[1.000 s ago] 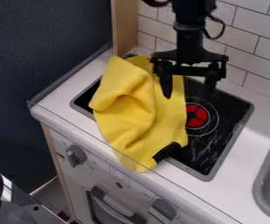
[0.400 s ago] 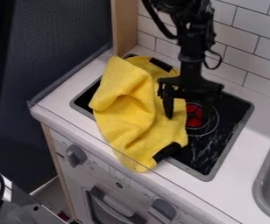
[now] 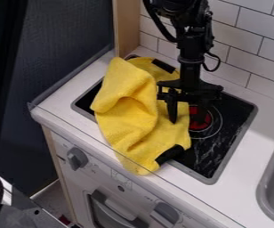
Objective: Moved the yellow clothing to the right side of the stove
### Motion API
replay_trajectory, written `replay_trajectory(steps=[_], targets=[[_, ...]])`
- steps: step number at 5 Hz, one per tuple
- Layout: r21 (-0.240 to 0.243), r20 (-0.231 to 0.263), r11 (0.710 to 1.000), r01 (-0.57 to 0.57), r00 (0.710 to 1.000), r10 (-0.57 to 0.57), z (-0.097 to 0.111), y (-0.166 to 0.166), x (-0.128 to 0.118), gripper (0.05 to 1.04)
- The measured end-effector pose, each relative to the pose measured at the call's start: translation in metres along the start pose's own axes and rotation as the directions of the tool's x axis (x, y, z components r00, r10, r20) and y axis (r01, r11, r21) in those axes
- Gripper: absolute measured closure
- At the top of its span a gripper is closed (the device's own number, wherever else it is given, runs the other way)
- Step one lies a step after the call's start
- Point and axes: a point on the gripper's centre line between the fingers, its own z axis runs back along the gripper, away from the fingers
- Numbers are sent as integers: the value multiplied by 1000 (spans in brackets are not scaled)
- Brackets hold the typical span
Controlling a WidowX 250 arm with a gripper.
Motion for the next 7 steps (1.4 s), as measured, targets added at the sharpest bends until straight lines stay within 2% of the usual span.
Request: replay_trajectory(steps=[1, 2, 3, 4, 5, 6, 7], targets=[[1, 23, 1000, -14, 1000, 14, 0, 2, -3, 731], [16, 26, 1000, -8, 1000, 8, 0, 3, -3, 931], [27, 34, 1000, -12, 999, 11, 2, 4, -2, 1029], [54, 52, 998, -15, 999, 12, 5, 0, -4, 1032], [25, 89, 999, -25, 996, 23, 31, -8, -10, 1032], [-4, 130, 1000, -12, 991, 13, 44, -30, -21, 1032], [-45, 158, 999, 27, 987, -20, 51, -70, -28, 1032]])
